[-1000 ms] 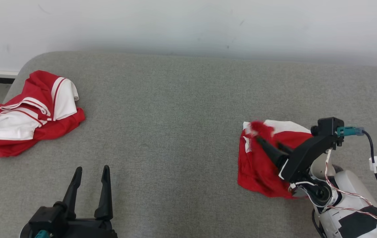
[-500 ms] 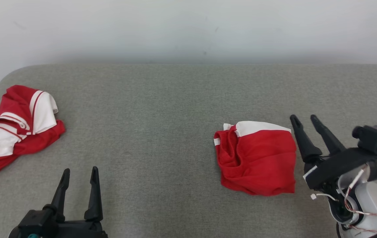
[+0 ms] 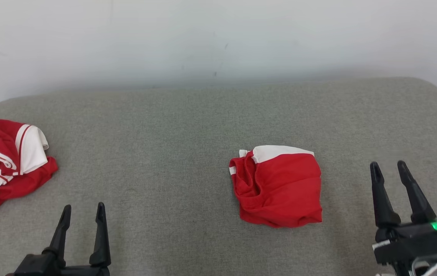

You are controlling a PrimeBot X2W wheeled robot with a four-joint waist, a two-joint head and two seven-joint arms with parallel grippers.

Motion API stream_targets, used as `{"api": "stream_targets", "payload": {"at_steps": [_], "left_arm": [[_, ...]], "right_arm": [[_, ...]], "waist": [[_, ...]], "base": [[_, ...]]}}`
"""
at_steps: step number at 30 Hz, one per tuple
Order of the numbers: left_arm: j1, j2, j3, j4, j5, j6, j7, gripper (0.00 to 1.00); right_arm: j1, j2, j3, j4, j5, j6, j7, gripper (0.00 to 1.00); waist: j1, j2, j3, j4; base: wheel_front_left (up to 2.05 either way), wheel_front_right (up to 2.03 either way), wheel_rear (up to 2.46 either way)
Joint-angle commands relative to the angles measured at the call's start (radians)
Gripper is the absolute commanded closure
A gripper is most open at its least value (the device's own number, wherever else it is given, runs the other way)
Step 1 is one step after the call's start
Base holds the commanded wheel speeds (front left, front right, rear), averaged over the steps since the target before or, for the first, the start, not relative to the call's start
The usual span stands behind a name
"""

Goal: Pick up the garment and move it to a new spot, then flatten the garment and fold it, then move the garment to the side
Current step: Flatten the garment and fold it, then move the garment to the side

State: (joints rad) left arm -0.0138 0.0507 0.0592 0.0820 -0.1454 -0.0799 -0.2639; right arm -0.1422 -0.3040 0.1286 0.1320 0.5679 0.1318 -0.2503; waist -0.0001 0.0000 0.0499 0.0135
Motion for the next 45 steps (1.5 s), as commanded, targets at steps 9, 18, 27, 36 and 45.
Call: {"api": "stream_targets", "payload": {"at_steps": [9, 18, 27, 36, 45], "left_arm": [[0.052, 0.0, 0.006, -0.001, 0.044, 0.004, 0.0, 0.0], [0.065, 0.0, -0.007, 0.017, 0.065, 0.013, 0.0, 0.0], [0.069, 0.0, -0.013, 0.022, 0.067, 0.012, 0.0, 0.0], [0.071, 0.0, -0.011, 0.016, 0.073, 0.013, 0.0, 0.0], [0.073, 0.0, -0.01, 0.009, 0.078, 0.01, 0.0, 0.0]], "right_arm": [[0.193, 0.062, -0.091, -0.103, -0.122, -0.002, -0.015, 0.0], [0.244, 0.12, -0.092, -0.123, -0.226, -0.002, -0.014, 0.0], [0.242, 0.128, -0.081, -0.1, -0.238, -0.002, -0.013, 0.0], [0.238, 0.131, -0.077, -0.082, -0.239, -0.002, -0.009, 0.0], [0.238, 0.132, -0.073, -0.07, -0.234, -0.002, -0.005, 0.0]], "waist": [[0.0001, 0.0, -0.047, -0.008], [0.0001, 0.0, -0.063, 0.02], [0.0001, 0.0, -0.063, 0.036], [0.0001, 0.0, -0.063, 0.037], [0.0001, 0.0, -0.063, 0.032]], "base": [[0.0, 0.0, 0.0], [0.0, 0.0, 0.0], [0.0, 0.0, 0.0], [0.0, 0.0, 0.0], [0.0, 0.0, 0.0]]}}
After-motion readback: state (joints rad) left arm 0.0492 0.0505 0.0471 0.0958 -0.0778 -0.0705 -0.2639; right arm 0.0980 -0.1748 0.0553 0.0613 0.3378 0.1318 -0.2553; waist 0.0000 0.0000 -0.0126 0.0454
